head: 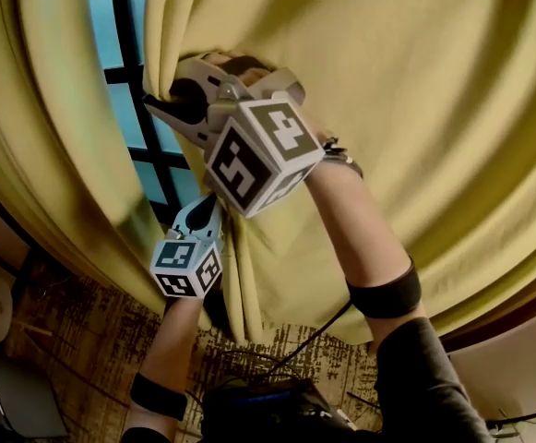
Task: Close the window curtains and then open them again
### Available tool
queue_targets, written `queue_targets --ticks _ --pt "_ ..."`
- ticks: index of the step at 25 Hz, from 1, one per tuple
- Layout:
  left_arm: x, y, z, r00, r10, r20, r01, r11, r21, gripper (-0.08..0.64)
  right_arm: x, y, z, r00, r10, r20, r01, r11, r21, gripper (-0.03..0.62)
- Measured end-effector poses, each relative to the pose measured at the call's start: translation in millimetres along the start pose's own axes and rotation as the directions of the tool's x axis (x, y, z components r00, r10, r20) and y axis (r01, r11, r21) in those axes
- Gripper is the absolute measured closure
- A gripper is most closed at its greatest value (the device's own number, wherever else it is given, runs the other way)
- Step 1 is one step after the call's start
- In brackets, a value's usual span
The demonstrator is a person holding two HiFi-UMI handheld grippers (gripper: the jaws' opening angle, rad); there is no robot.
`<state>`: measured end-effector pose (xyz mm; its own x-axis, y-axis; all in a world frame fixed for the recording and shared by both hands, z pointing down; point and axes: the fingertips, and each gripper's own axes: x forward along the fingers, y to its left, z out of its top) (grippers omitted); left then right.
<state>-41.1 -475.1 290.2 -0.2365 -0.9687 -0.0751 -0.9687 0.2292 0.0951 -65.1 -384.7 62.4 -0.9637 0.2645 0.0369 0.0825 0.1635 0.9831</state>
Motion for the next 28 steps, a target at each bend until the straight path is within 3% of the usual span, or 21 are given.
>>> queue_targets --ticks 7,19,28 --pt "3.7 23.5 2.7 0.999 -0.031 -0.015 0.031 0.999 -0.01 0.559 13.5 -4.3 -6.6 0.999 -0.033 0.002 0.033 0.999 0.03 0.55" --pt "9.3 27.7 4.0 0.99 -0.136 -0.046 0.136 0.991 0.003 0.559 17.4 -11.4 -23.5 0.992 -0.075 -0.104 0.079 0.996 0.035 0.549" --pt "10.6 5.9 -0.3 0.992 -0.117 -0.048 0.117 0.993 -0.011 0.559 -8.0 -10.1 -26.5 0.988 -0.103 -0.111 0.108 0.993 0.04 0.548"
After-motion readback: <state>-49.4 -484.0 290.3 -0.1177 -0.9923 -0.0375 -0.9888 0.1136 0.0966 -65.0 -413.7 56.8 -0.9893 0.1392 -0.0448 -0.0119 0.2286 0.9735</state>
